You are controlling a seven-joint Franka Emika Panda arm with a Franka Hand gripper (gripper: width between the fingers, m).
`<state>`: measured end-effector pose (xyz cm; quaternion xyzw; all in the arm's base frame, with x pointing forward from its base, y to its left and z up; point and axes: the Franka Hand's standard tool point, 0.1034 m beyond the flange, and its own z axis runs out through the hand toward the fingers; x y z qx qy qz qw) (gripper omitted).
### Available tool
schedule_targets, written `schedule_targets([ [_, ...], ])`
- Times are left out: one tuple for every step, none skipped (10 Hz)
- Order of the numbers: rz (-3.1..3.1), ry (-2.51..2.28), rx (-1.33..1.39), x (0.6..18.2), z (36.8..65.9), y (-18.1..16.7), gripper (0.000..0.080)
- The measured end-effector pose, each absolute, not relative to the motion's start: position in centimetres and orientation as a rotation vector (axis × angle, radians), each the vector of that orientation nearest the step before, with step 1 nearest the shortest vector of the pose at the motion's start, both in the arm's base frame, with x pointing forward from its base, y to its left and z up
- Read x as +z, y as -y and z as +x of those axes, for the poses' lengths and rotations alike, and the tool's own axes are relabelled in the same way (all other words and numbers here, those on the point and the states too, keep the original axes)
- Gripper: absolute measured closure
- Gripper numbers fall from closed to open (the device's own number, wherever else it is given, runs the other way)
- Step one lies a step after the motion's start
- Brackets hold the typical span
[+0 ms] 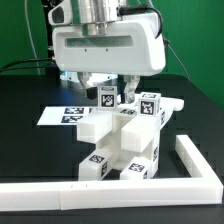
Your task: Assemble chair
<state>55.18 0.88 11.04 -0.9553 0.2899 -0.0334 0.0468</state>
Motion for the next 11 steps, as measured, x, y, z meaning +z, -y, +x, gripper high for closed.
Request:
schedule_targets([
  [-3.013, -0.565, -0.144, 11.28, 55.56, -0.37, 0.0150],
  [-3.037, -0.443, -0.151, 11.28, 55.57, 0.00, 0.0150],
  [-3.019, -0.540, -0.144, 11.20, 55.52, -0.07, 0.0150],
  [-3.022, -0.531, -0.144, 11.18, 55.52, -0.04, 0.0244],
  [-3.013, -0.572, -0.142, 11.16, 55.51, -0.04, 0.0244],
  [-2.980, -0.706, -0.136, 11.11, 55.49, -0.09, 0.0427],
  [-2.967, -0.753, -0.134, 11.10, 55.48, -0.08, 0.0518],
  [-2.937, -0.854, -0.129, 11.09, 55.48, -0.07, 0.0518],
  [-2.913, -0.927, -0.126, 11.08, 55.48, -0.07, 0.0518],
  [-2.856, -1.077, -0.118, 11.06, 55.47, -0.06, 0.0518],
  [-2.771, -1.267, -0.105, 11.04, 55.46, -0.01, 0.0518],
])
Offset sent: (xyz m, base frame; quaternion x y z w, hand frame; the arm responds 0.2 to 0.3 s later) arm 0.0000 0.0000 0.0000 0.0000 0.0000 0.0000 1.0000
